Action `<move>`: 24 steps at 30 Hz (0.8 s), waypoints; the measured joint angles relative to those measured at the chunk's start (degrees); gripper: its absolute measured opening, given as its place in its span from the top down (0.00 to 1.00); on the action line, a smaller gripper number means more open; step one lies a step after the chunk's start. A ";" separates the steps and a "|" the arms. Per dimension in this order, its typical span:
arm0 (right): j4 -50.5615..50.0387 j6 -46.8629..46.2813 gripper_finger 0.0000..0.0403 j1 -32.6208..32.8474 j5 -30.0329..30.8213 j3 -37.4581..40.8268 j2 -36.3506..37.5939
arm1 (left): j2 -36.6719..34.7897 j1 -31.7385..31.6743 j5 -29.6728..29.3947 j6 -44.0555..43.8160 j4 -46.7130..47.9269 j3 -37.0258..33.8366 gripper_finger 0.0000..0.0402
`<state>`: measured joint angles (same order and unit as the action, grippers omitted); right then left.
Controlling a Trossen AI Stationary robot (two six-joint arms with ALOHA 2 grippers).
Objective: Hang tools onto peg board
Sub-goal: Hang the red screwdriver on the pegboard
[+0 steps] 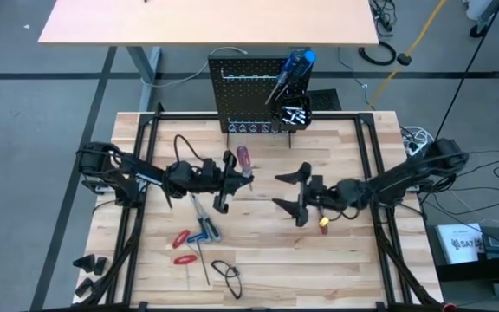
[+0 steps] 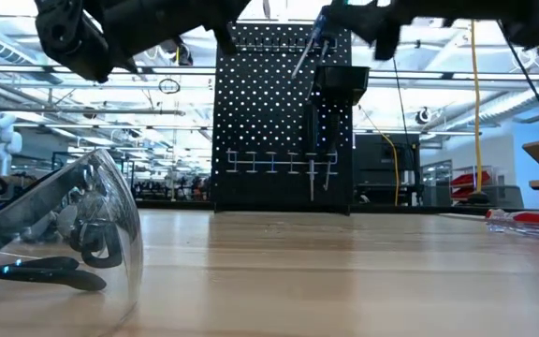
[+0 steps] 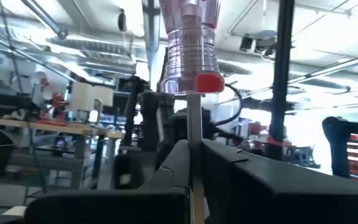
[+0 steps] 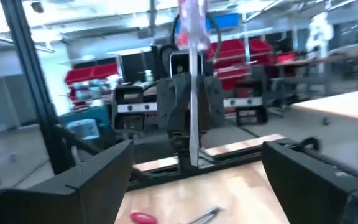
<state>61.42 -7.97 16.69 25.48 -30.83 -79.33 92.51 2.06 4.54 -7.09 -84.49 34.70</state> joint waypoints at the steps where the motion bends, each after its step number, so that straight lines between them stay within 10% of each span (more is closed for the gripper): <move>1: 0.29 -1.12 0.14 -0.71 -1.33 -0.71 -1.50 | 0.00 0.29 0.08 0.02 -0.02 0.00 0.96; 10: -0.53 -1.45 0.20 -4.06 -6.41 -11.42 -13.91 | 0.00 1.44 0.14 0.14 1.67 -0.02 0.96; 24: -2.10 -2.04 0.58 -6.21 -6.11 -13.49 -15.20 | -0.02 1.73 -0.26 1.87 3.87 -0.09 0.96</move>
<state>59.32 -10.01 10.47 19.37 -44.31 -94.53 92.49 3.79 4.28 -5.22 -80.61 34.61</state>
